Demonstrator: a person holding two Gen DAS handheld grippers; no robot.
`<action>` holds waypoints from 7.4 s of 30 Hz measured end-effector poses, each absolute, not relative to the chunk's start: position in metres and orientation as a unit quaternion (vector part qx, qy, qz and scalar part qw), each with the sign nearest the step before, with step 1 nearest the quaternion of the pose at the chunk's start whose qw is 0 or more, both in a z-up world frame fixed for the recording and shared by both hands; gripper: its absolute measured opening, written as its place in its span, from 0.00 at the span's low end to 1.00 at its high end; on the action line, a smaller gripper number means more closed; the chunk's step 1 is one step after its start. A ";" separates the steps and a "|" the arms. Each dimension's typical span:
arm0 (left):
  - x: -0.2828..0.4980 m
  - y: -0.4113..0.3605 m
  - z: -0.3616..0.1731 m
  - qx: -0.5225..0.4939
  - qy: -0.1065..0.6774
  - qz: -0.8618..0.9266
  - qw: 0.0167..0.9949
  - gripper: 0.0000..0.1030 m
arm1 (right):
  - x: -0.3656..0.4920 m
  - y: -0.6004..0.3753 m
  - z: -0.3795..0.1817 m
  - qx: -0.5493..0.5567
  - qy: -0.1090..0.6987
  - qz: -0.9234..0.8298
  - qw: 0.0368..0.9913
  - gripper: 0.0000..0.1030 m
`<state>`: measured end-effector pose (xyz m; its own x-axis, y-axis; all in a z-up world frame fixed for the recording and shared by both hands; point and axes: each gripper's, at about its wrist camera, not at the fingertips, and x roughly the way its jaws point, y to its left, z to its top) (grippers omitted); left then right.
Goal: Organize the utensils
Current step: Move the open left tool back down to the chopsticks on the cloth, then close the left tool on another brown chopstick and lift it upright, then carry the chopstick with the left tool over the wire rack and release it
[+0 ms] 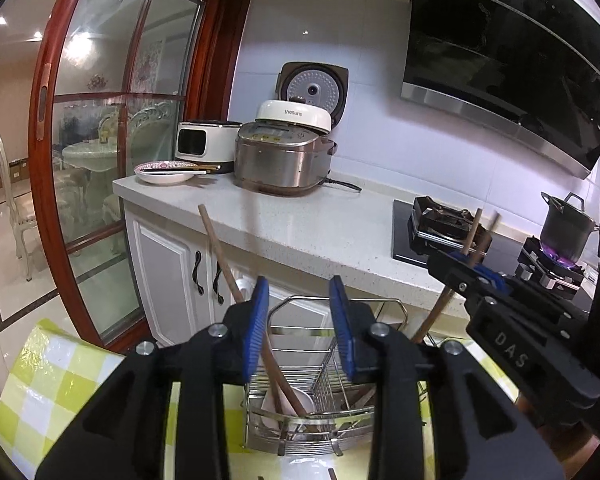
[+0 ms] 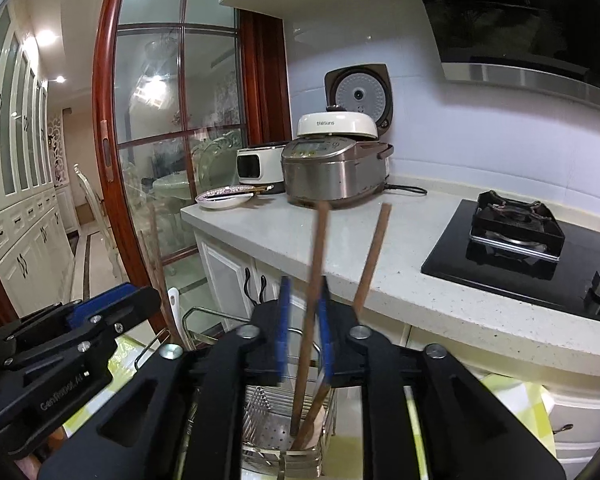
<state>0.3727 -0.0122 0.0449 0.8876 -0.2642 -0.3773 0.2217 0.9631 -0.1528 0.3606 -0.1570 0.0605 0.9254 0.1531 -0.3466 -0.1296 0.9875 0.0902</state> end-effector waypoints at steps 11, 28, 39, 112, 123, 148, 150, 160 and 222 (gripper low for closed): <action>0.325 0.013 0.055 -0.072 0.181 -0.117 0.974 0.30 | 0.300 -0.200 0.070 0.068 0.159 0.018 0.985 0.53; 0.242 0.045 -0.047 -0.085 0.357 -0.102 0.925 0.38 | 0.213 -0.201 -0.067 0.099 0.388 0.002 0.916 0.72; 0.253 0.011 -0.097 -0.043 0.458 -0.117 0.880 0.37 | 0.206 -0.186 -0.093 0.077 0.452 0.011 0.889 0.72; 0.238 0.064 -0.122 0.044 0.492 -0.043 0.868 0.07 | 0.248 -0.106 -0.101 -0.006 0.480 0.106 0.871 0.08; 0.231 0.067 -0.094 0.015 0.454 -0.048 0.890 0.07 | 0.236 -0.116 -0.067 0.005 0.449 0.114 0.886 0.08; 0.196 0.068 -0.011 -0.003 0.361 -0.048 0.931 0.07 | 0.207 -0.119 -0.001 0.007 0.379 0.123 0.917 0.08; 0.193 0.068 -0.008 -0.003 0.357 -0.049 0.933 0.07 | 0.206 -0.119 0.001 0.007 0.377 0.124 0.918 0.08; 0.186 0.065 0.003 -0.004 0.342 -0.051 0.938 0.07 | 0.203 -0.120 0.006 0.010 0.371 0.123 0.920 0.08; 0.361 -0.014 0.136 -0.031 0.264 -0.141 0.954 0.06 | 0.357 -0.128 0.125 0.027 0.307 0.107 0.945 0.08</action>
